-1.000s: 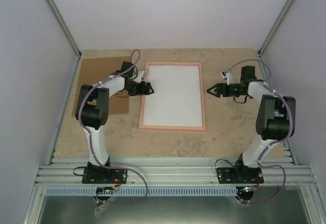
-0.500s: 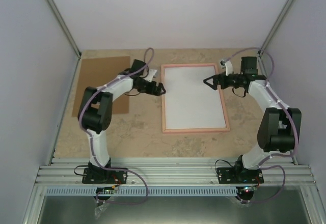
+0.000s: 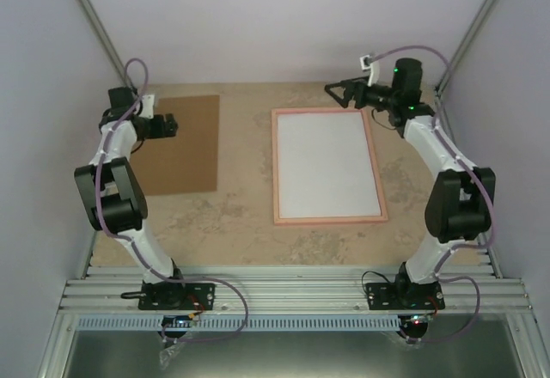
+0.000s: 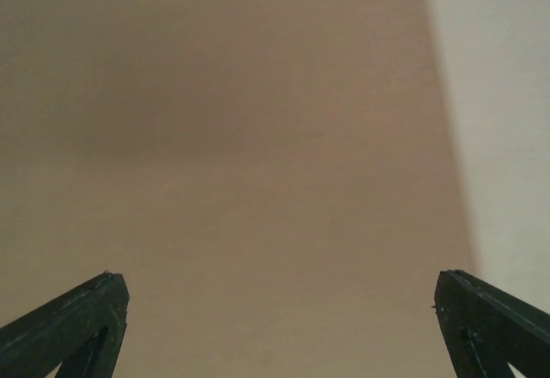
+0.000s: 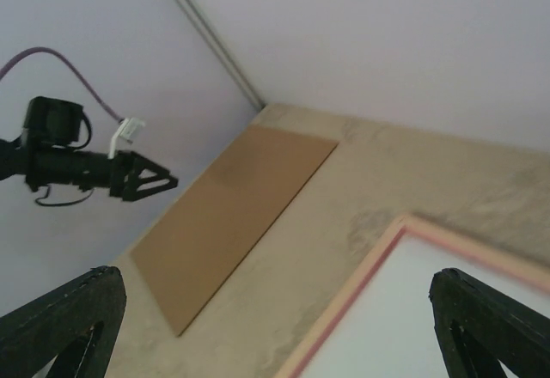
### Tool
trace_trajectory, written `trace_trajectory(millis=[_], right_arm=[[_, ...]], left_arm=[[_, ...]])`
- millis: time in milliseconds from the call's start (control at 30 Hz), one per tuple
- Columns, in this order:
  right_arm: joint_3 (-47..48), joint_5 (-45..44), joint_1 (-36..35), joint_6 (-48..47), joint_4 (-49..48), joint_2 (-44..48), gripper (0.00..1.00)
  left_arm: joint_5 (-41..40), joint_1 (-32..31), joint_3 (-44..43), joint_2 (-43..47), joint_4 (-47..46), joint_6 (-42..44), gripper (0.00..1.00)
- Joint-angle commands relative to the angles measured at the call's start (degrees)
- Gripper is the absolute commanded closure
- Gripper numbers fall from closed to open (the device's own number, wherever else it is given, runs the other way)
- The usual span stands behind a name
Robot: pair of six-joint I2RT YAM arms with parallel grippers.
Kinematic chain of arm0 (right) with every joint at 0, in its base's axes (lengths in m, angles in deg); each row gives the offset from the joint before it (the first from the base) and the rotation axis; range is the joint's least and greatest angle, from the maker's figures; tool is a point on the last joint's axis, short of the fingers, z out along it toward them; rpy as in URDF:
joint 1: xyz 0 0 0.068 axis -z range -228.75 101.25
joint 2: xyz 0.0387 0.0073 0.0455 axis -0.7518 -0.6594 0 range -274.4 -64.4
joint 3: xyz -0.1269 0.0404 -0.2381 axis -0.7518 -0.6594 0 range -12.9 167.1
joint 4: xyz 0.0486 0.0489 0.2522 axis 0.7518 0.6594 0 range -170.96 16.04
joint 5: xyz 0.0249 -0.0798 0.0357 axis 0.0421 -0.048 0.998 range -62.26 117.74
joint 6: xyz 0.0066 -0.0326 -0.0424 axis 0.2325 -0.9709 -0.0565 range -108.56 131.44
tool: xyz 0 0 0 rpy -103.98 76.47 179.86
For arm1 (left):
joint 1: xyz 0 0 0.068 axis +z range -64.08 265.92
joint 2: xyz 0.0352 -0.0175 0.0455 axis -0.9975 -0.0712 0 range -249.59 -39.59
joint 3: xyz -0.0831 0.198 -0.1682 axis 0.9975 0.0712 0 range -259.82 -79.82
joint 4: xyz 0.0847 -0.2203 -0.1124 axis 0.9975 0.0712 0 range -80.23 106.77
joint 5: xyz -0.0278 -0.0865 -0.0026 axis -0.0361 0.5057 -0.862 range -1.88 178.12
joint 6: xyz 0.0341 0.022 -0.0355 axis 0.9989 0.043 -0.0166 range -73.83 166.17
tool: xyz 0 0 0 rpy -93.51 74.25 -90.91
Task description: Put the photo into the frame
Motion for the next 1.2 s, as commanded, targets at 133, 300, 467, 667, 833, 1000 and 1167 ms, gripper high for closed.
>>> trace_trajectory(millis=[133, 300, 467, 667, 833, 1000, 1167], right_arm=[[-1.69, -0.6, -9.32, 5.63, 0.18, -5.1, 0.02], [-0.62, -1.48, -13.73, 5.16, 0.85, -8.62, 0.02], [1.41, -5.58, -19.52, 3.95, 3.16, -12.19, 0.02], [7.24, -12.98, -25.47, 0.64, 9.12, -16.54, 0.02], [9.44, -13.64, -27.47, 2.06, 9.5, -21.08, 0.02], [12.15, -14.61, -29.46, 2.19, 9.84, -24.96, 0.02], [15.23, -15.27, -31.17, 3.5, 9.6, -28.91, 0.02]], left_arm=[[-4.6, 7.41, -7.56, -10.93, 3.62, 4.39, 0.01], [-7.47, 8.98, -10.6, -15.72, 2.73, 3.6, 0.01], [-6.99, 10.89, -14.67, -19.53, 3.48, 3.27, 0.01], [-4.9, 12.43, -18.07, -23.63, 4.55, 4.66, 0.01], [0.66, 13.1, -22.14, -27.51, 7.33, 5.51, 0.01], [4.85, 13.01, -20.39, -28.21, 8.62, 8.07, 0.03], [5.56, 12.07, -12.53, -24.06, 7.47, 11.0, 0.08]])
